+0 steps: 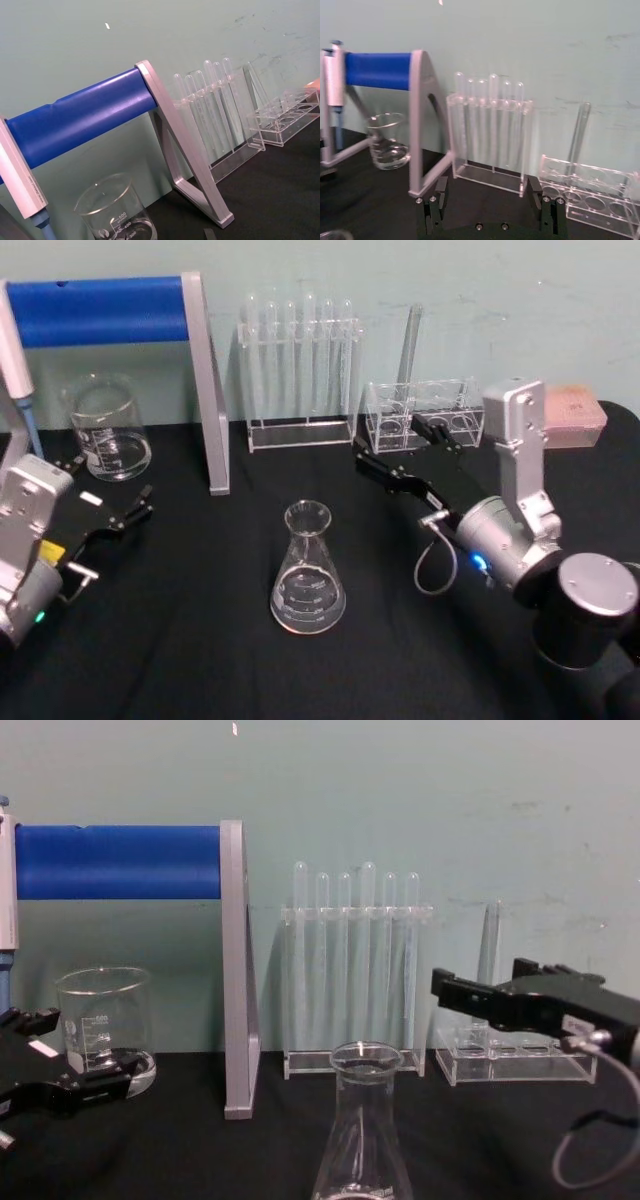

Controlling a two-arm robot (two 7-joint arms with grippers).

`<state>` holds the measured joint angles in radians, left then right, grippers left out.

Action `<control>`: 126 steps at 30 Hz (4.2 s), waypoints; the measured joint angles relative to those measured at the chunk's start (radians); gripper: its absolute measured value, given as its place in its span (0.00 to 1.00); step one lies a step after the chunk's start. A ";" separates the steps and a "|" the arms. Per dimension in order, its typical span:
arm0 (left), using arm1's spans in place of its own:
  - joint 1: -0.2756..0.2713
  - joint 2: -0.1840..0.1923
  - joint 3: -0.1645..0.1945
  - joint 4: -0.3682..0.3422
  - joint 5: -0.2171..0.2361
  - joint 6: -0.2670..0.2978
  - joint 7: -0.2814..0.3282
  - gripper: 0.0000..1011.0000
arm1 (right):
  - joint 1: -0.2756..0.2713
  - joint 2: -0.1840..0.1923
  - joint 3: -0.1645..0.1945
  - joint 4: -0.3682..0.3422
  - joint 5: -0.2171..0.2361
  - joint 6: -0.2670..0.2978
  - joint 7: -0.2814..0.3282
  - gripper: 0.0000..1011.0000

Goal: Grasp the erlenmeyer flask with one hand, shake it three times, then place it back.

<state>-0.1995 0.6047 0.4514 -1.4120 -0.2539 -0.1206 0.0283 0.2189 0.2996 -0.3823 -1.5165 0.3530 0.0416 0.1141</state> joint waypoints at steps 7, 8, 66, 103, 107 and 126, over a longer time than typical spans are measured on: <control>0.000 0.000 0.000 0.000 0.000 0.000 0.000 0.99 | 0.025 -0.058 -0.017 0.091 -0.076 -0.027 -0.061 0.99; 0.000 0.000 0.000 0.000 0.000 0.000 0.000 0.99 | 0.027 -0.061 -0.018 0.098 -0.083 -0.029 -0.064 0.99; 0.000 0.000 0.000 0.000 0.000 0.000 0.000 0.99 | 0.016 -0.086 -0.012 0.163 -0.167 -0.033 -0.080 0.99; 0.000 0.000 0.000 0.000 0.000 0.000 0.000 0.99 | 0.016 -0.086 -0.012 0.163 -0.167 -0.034 -0.080 0.99; 0.000 0.000 0.000 0.000 0.000 0.000 0.000 0.99 | 0.016 -0.086 -0.012 0.163 -0.167 -0.034 -0.080 0.99; 0.000 0.000 0.000 0.000 0.000 0.000 0.000 0.99 | 0.016 -0.086 -0.012 0.163 -0.167 -0.034 -0.080 0.99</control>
<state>-0.1995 0.6047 0.4514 -1.4120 -0.2539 -0.1205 0.0283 0.2349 0.2140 -0.3941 -1.3539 0.1864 0.0080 0.0339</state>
